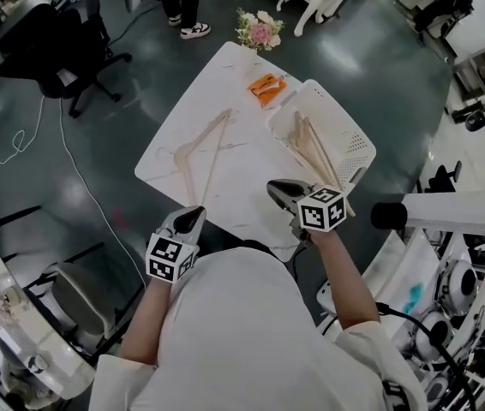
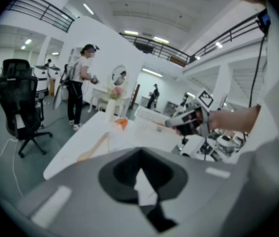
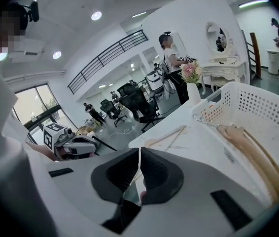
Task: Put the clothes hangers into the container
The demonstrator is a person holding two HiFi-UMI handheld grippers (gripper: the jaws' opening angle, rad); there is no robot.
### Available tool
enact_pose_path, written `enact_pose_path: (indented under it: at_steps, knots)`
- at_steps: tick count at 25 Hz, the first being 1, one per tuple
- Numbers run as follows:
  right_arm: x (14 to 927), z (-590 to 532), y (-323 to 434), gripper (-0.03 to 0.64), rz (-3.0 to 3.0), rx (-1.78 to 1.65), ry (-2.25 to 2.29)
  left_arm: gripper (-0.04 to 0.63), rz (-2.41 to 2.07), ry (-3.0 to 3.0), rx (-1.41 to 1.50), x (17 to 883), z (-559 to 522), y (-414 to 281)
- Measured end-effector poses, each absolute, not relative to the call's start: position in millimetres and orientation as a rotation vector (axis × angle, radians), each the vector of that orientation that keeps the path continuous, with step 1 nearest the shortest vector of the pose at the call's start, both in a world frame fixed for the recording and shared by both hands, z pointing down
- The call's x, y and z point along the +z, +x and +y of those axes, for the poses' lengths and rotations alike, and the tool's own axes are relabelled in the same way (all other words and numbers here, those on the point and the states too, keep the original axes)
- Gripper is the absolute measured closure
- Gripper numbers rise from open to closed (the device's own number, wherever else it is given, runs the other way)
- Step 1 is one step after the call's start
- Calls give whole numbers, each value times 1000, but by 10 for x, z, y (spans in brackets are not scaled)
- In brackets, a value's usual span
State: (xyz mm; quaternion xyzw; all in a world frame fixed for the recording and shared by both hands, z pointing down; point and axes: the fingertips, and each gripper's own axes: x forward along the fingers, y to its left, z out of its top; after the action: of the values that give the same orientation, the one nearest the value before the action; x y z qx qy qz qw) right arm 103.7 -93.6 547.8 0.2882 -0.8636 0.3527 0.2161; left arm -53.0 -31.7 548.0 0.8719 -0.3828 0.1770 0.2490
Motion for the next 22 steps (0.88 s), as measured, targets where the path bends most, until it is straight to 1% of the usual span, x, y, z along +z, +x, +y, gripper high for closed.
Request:
enact_pose_path:
  at_steps: [8, 16, 22]
  knots:
    - [5495, -578, 752, 614, -2490, 1116, 890, 597, -1024, 2396, 434, 5370, -287, -504]
    - [5508, -455, 632, 614, -2483, 1058, 847, 598, -983, 2424, 393, 5293, -265, -382]
    - [5526, -408, 702, 614, -2489, 1066, 841, 597, -986, 2432, 421, 5330, -238, -259]
